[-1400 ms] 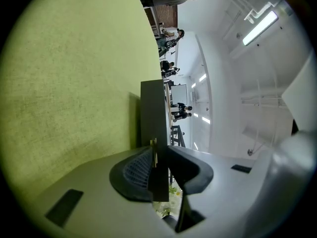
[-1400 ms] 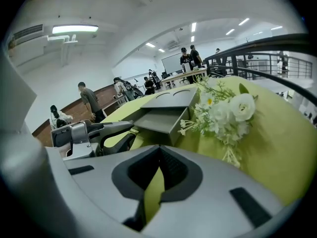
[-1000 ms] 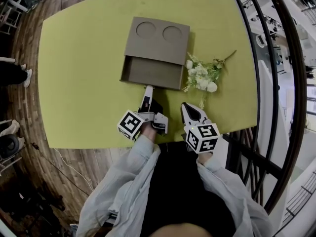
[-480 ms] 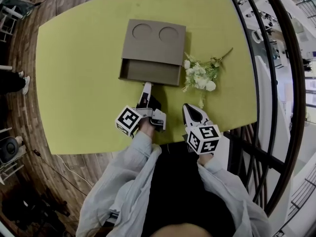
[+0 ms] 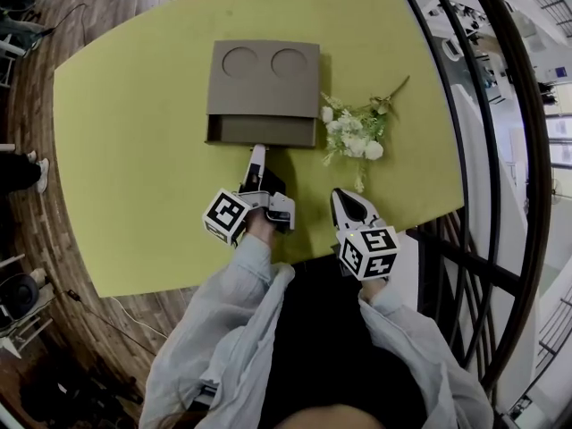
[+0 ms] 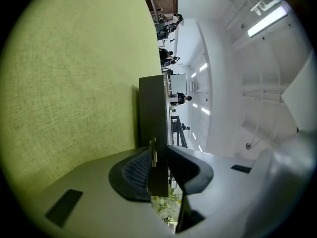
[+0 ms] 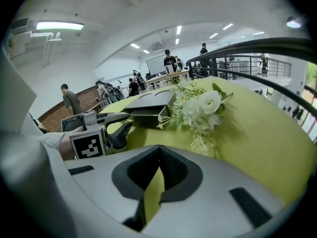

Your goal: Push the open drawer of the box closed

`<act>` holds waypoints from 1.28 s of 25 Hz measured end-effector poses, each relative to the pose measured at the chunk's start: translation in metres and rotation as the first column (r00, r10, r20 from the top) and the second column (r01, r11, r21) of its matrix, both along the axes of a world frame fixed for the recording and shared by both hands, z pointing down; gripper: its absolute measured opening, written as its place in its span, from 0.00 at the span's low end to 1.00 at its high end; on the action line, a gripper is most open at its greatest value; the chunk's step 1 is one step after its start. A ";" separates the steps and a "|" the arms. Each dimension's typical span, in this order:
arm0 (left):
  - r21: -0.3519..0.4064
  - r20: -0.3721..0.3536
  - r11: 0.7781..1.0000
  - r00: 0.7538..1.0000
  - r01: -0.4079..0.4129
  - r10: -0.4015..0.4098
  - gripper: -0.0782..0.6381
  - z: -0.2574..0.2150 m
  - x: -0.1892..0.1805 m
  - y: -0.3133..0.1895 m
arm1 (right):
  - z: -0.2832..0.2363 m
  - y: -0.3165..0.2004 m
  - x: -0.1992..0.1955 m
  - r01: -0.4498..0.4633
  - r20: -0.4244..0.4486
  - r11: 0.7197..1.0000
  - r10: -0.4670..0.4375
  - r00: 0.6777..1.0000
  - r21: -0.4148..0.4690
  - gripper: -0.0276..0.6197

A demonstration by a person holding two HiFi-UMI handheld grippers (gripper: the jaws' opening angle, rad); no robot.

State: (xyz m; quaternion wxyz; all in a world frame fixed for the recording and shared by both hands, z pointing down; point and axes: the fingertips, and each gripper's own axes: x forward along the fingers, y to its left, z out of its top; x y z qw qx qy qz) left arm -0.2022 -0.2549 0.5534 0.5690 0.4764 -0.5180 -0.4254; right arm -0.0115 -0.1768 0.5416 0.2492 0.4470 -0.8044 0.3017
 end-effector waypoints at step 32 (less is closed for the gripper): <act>-0.002 -0.003 0.999 0.999 -0.043 0.043 0.25 0.004 0.000 -0.052 | 0.013 -0.013 -0.003 -0.027 -0.010 0.999 0.026 1.000 -0.036 0.05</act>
